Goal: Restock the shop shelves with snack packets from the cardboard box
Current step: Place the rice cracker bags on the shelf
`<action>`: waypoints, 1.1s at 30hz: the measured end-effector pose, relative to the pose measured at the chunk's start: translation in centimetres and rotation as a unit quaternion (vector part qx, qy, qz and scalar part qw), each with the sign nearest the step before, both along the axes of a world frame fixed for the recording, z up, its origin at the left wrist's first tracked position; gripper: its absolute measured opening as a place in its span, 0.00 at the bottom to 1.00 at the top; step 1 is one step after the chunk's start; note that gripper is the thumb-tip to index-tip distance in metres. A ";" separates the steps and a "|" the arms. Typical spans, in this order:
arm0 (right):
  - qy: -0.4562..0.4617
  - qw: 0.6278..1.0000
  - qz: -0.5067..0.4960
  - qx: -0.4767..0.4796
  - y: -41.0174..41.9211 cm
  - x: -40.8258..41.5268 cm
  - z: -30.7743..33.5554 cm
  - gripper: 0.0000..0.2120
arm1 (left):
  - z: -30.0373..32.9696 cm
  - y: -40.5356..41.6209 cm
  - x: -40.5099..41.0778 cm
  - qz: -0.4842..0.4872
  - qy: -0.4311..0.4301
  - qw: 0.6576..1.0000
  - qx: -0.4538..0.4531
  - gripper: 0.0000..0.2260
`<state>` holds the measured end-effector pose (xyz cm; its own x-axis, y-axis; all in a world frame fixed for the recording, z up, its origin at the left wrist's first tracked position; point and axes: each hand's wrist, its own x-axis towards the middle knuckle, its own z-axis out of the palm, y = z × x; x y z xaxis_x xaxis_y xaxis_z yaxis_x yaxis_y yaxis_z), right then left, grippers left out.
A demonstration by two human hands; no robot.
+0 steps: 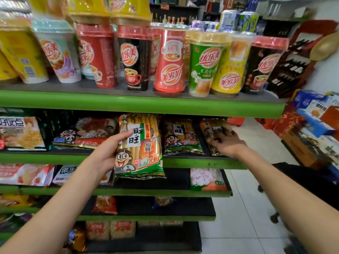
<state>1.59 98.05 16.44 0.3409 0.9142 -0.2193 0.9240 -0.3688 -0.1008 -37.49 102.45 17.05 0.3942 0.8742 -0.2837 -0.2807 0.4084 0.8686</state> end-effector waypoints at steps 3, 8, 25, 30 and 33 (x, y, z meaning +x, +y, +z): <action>0.012 1.000 0.008 0.005 1.0 -1.5 -0.4 0.40 | -0.3 -0.2 1.3 0.013 0.017 1.000 -0.009 0.08; 0.009 1.000 -0.011 0.000 1.7 -3.8 -0.7 0.34 | -0.4 -0.1 2.6 0.021 0.027 0.999 0.001 0.21; 0.019 0.975 0.057 0.216 -1.8 -5.4 0.7 0.23 | 0.3 -0.4 5.3 -0.014 0.045 0.999 -0.008 0.23; 0.266 0.921 0.089 0.270 -5.1 -9.6 1.2 0.18 | 0.1 -0.5 6.2 -0.046 0.054 0.997 0.005 0.27; 0.314 0.914 0.086 0.243 -6.3 -10.9 0.3 0.21 | 0.2 -0.9 6.7 -0.051 0.061 0.997 0.011 0.26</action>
<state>-9.36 91.77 16.78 0.1296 0.9838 0.1236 0.6675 0.0056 -0.7446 -30.84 101.55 17.29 0.4457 0.8375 -0.3162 -0.1307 0.4103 0.9025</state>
